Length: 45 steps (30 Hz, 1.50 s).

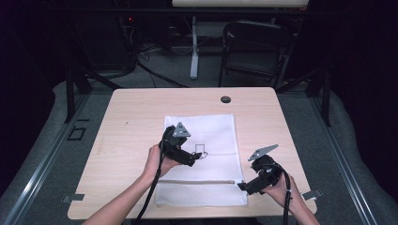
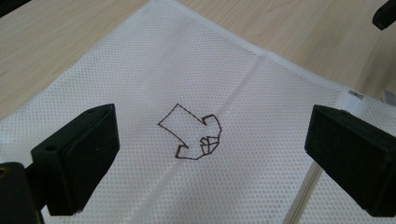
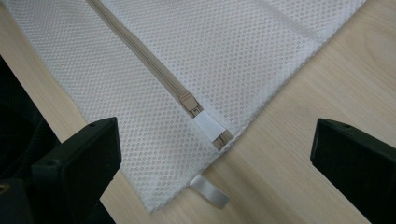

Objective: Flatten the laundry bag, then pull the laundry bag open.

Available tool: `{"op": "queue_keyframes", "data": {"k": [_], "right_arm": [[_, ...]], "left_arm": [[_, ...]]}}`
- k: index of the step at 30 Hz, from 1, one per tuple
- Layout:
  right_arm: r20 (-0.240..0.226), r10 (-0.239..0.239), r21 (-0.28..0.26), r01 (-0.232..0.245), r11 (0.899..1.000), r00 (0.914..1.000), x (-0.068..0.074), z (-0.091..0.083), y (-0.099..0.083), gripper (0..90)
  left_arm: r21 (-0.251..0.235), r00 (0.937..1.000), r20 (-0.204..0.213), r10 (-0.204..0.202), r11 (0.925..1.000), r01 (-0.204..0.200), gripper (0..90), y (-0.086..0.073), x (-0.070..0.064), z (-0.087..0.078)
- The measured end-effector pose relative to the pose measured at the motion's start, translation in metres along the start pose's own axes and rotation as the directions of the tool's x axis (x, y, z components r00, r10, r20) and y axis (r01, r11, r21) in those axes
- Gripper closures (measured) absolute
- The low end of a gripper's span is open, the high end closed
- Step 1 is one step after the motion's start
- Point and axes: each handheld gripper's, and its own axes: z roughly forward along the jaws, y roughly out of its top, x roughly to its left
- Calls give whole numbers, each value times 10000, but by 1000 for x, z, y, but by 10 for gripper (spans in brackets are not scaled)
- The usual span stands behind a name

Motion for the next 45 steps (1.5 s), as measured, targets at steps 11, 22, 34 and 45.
{"op": "queue_keyframes", "data": {"k": [11,22,34,45], "right_arm": [[289,-5,172,0,9999,9996,-1,1,0,117],[490,-77,-187,86,9998,9988,-2,5,3,365],[221,-216,559,204,9982,9995,-2,23,1,880],[347,-515,1245,468,9911,9981,0,43,0,900]], "left_arm": [[51,9997,230,119,9999,-120,35,-6,-10,0],[338,9948,817,614,9974,-643,48,-7,-34,25],[503,9773,1694,1275,9892,-1378,90,-7,-61,53],[724,9598,2232,1702,9790,-1904,178,-15,-74,73]]}}
